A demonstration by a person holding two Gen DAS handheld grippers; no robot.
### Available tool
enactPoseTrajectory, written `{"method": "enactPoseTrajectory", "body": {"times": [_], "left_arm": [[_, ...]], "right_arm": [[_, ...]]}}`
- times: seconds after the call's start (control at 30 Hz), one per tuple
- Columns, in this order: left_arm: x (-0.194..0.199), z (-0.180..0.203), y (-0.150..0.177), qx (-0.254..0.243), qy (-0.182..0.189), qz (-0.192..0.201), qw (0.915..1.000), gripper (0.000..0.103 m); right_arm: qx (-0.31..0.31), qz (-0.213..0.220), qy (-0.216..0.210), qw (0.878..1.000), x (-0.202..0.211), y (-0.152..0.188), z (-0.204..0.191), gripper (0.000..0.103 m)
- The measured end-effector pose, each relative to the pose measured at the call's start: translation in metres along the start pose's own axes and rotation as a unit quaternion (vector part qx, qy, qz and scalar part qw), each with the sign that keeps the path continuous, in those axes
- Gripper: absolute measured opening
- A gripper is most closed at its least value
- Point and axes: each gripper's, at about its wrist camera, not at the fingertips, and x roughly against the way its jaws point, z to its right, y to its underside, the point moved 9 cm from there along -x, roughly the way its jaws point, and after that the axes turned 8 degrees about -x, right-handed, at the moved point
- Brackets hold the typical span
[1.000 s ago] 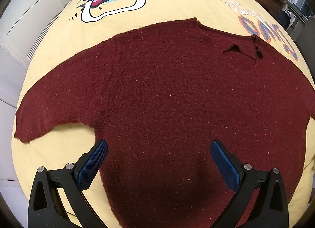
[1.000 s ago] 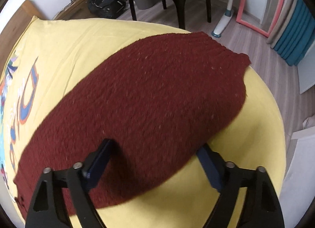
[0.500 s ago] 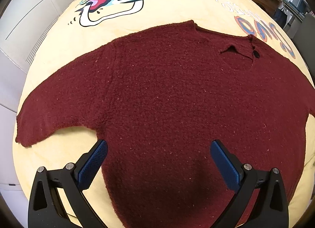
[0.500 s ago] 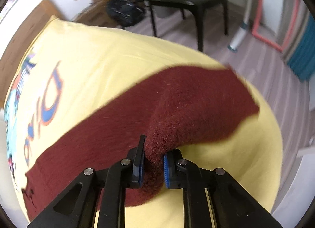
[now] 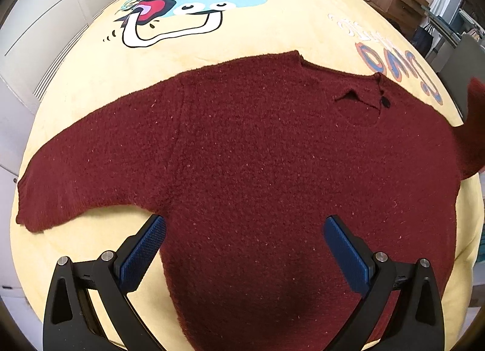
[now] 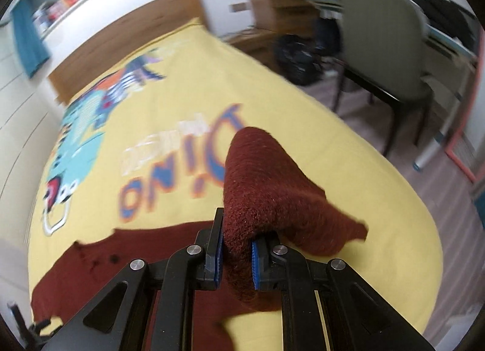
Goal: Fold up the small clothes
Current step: 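Lift the sleeve and fold it across the sweater body with the right gripper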
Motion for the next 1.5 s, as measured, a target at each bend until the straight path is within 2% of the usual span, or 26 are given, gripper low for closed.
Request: {"method": "enactPoseTrajectory", "body": {"times": [0.3,0.43,0.53,0.77,0.9,0.97,1.07,1.1,1.13,1.2,1.33,1.5], "left_arm": [[0.002,-0.012,-0.014,-0.002,0.001,0.012,0.9999,0.102],[0.0,-0.017,-0.018,-0.002,-0.003,0.013,0.9999,0.102],[-0.003,-0.02,-0.017,-0.001,-0.001,0.009,1.0,0.102],[-0.015,-0.024,-0.006,-0.005,-0.001,-0.011,0.9999,0.102],[-0.018,-0.024,-0.002,-0.008,0.001,-0.017,0.9998,0.102],[-0.018,-0.024,-0.001,-0.01,-0.001,-0.019,0.9998,0.102],[-0.018,-0.024,-0.001,-0.015,-0.005,-0.022,0.9996,0.102],[-0.018,-0.024,-0.001,-0.017,-0.007,-0.022,0.9996,0.102],[-0.017,-0.024,-0.002,-0.019,-0.01,-0.021,0.9995,0.102],[-0.015,-0.023,-0.003,-0.023,-0.011,-0.02,0.9995,0.102],[-0.014,-0.016,-0.005,-0.033,-0.006,-0.017,0.9993,0.102],[-0.013,0.004,-0.012,-0.058,0.005,-0.011,0.9982,0.102]], "right_arm": [[0.074,-0.047,-0.079,0.993,-0.024,0.043,-0.141,0.014],[0.109,-0.088,-0.095,0.986,-0.045,0.082,-0.183,0.014],[0.137,-0.134,-0.088,0.977,-0.071,0.127,-0.196,0.014],[0.172,-0.219,-0.049,0.959,-0.12,0.216,-0.181,0.014],[0.175,-0.235,-0.04,0.955,-0.13,0.238,-0.171,0.018],[0.171,-0.237,-0.039,0.955,-0.134,0.24,-0.168,0.022],[0.162,-0.236,-0.035,0.958,-0.137,0.236,-0.167,0.053],[0.163,-0.232,-0.033,0.958,-0.136,0.234,-0.166,0.068],[0.167,-0.226,-0.028,0.959,-0.135,0.231,-0.166,0.076],[0.173,-0.224,-0.028,0.959,-0.132,0.228,-0.166,0.079],[0.155,-0.236,-0.056,0.958,-0.122,0.219,-0.158,0.085],[0.173,-0.211,-0.031,0.962,-0.109,0.205,-0.121,0.086]]}}
